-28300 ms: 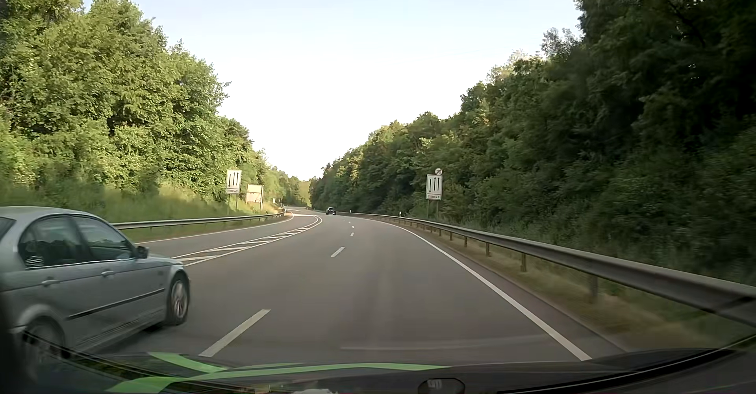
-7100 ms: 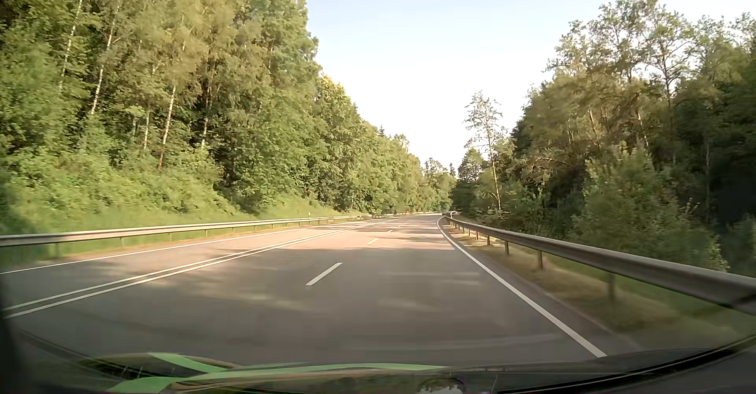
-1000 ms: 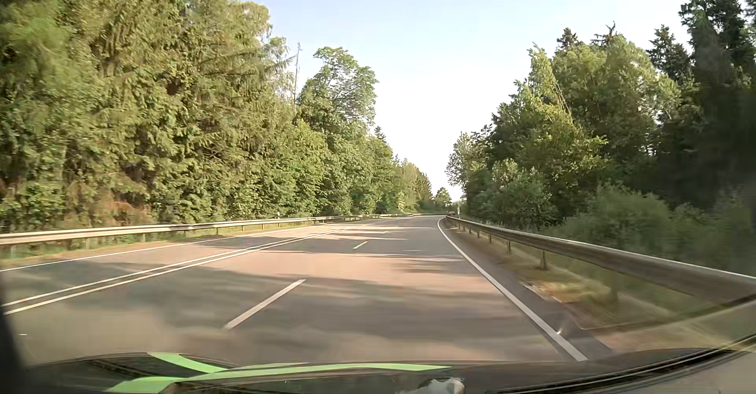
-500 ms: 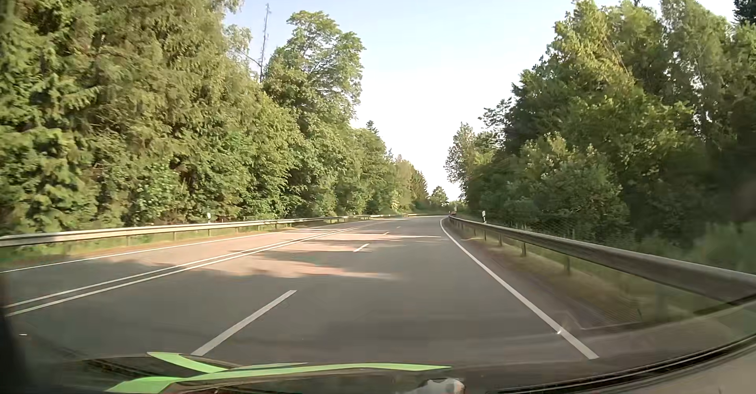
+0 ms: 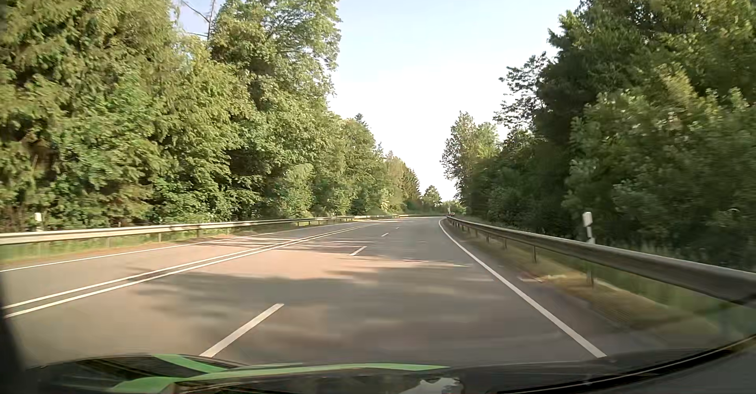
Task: Follow the waypoints while adhering to traffic rules and regulations
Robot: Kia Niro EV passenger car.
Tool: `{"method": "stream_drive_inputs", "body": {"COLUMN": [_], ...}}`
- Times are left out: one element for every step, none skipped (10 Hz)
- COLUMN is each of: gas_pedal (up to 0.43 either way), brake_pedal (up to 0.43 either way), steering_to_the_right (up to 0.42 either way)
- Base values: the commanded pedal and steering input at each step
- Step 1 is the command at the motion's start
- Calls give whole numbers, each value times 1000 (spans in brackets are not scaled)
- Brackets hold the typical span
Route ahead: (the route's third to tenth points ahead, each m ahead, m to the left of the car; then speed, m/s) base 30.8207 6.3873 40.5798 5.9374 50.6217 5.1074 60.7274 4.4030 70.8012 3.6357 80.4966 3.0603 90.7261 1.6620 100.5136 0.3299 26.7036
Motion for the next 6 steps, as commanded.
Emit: {"method": "stream_drive_inputs", "body": {"gas_pedal": [358,390,421,429,449,461], "brake_pedal": [0,0,0,0,0,0], "steering_to_the_right": [9,8,6,6,6,6]}}
